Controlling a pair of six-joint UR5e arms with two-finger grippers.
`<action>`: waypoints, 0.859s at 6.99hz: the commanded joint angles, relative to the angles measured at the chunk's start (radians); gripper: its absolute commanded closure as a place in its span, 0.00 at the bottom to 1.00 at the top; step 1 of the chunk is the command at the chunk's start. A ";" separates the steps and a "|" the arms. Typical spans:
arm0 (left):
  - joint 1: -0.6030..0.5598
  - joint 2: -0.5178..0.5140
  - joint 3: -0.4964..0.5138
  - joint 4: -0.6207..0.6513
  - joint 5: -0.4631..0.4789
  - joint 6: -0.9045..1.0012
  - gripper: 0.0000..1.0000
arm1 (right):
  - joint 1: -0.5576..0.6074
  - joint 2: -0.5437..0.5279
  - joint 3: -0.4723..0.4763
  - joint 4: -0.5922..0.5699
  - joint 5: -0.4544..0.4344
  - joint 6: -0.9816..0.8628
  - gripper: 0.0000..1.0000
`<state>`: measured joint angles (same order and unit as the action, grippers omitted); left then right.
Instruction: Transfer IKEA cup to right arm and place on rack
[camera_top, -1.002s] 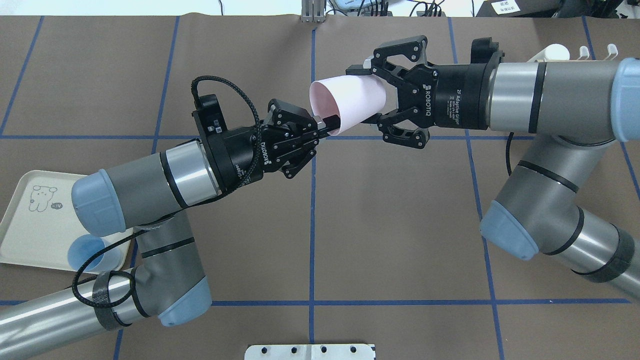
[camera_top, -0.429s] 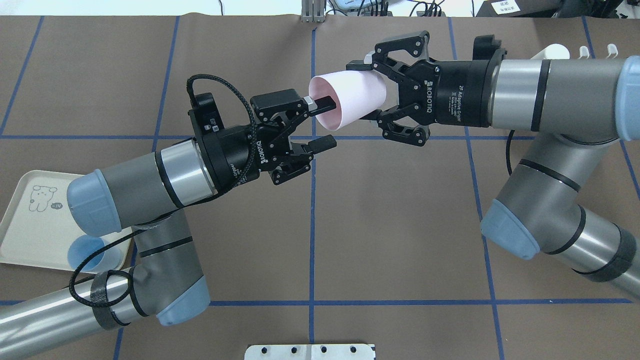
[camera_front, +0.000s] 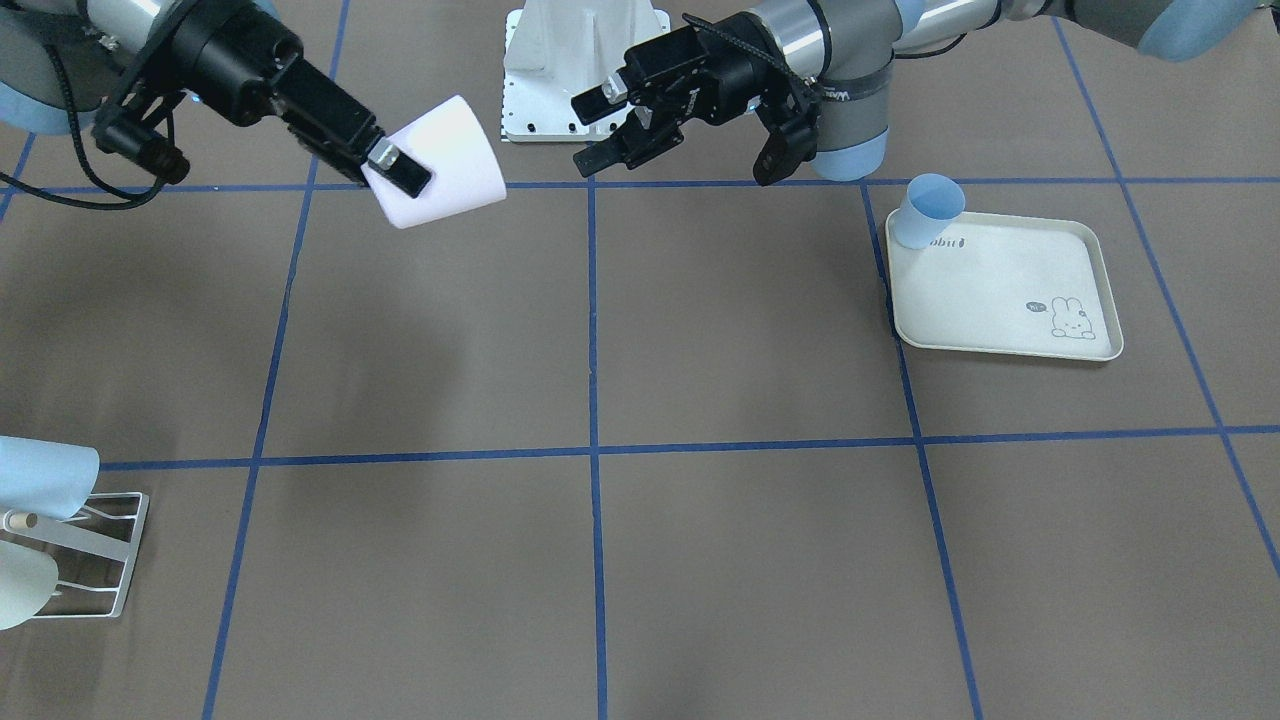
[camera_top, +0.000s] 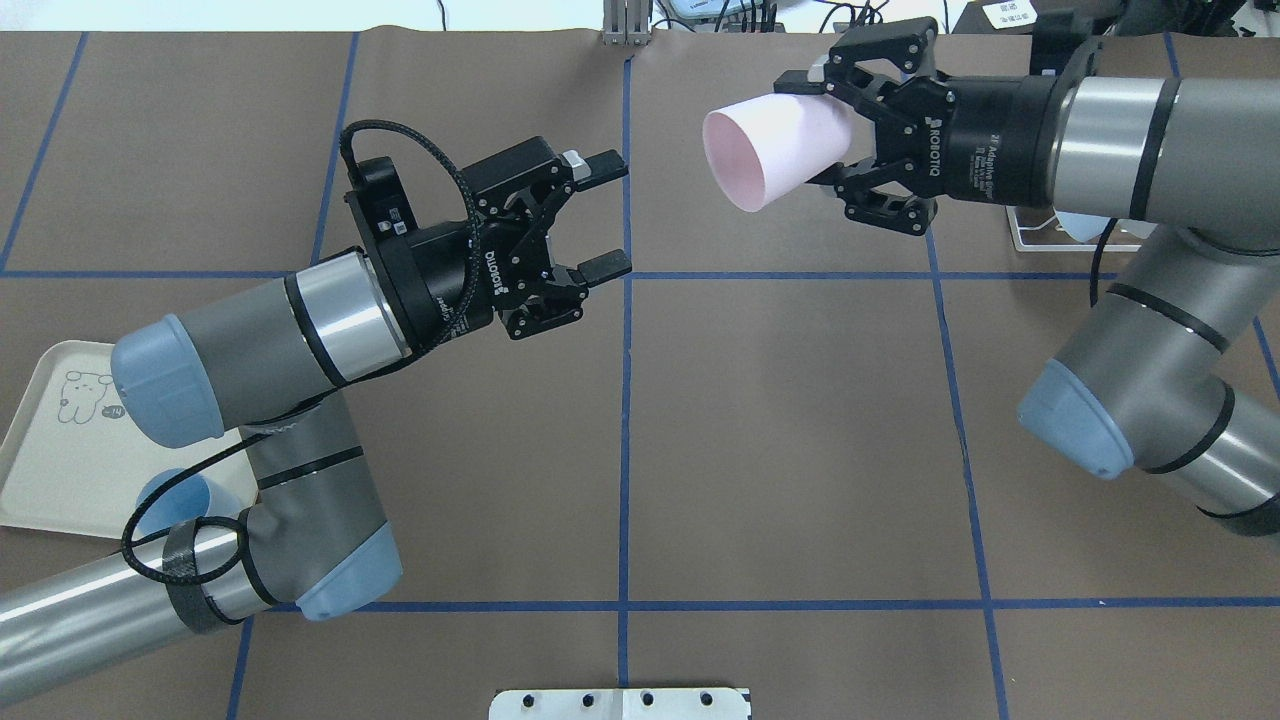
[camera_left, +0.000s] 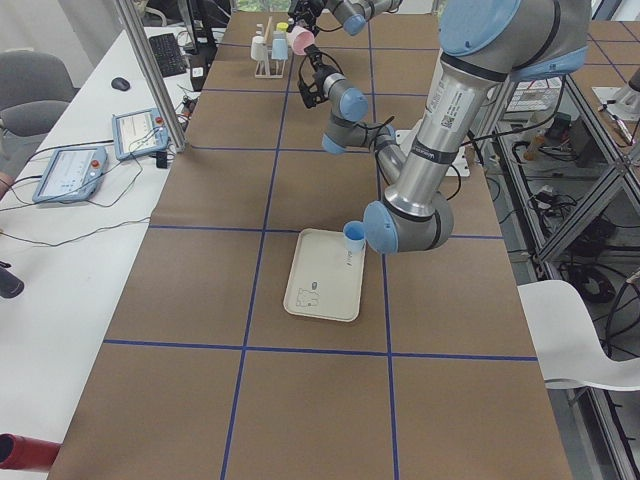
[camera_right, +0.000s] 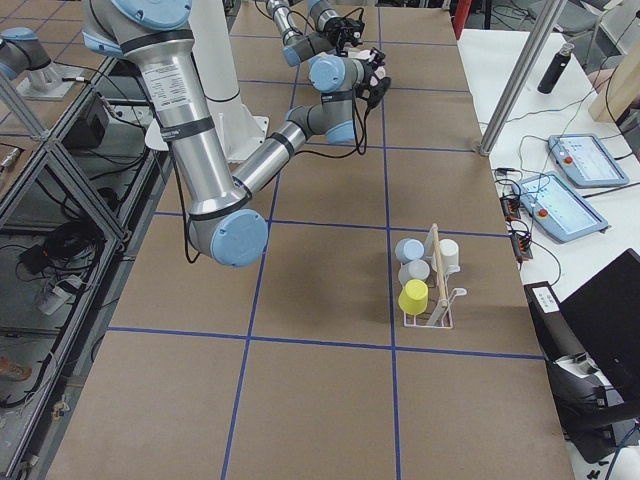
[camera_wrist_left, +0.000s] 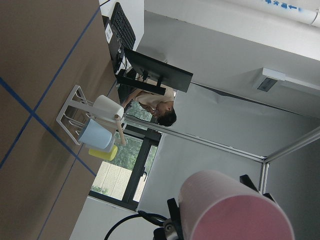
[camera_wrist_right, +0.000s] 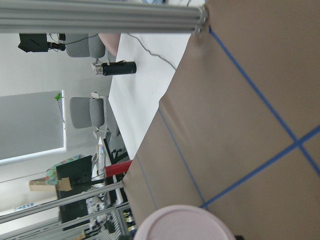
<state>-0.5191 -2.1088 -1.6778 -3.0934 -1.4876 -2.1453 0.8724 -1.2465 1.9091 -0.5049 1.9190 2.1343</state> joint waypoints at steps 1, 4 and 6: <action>-0.024 0.039 0.025 0.007 0.001 0.051 0.00 | 0.136 -0.060 -0.098 -0.118 -0.005 -0.445 0.84; -0.025 0.053 0.066 0.030 0.001 0.151 0.00 | 0.284 -0.054 -0.279 -0.198 -0.125 -0.913 0.83; -0.036 0.055 0.081 0.053 0.001 0.162 0.00 | 0.318 0.059 -0.469 -0.198 -0.279 -1.052 0.82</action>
<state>-0.5498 -2.0563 -1.6071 -3.0516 -1.4863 -1.9955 1.1643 -1.2509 1.5510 -0.7011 1.7276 1.1695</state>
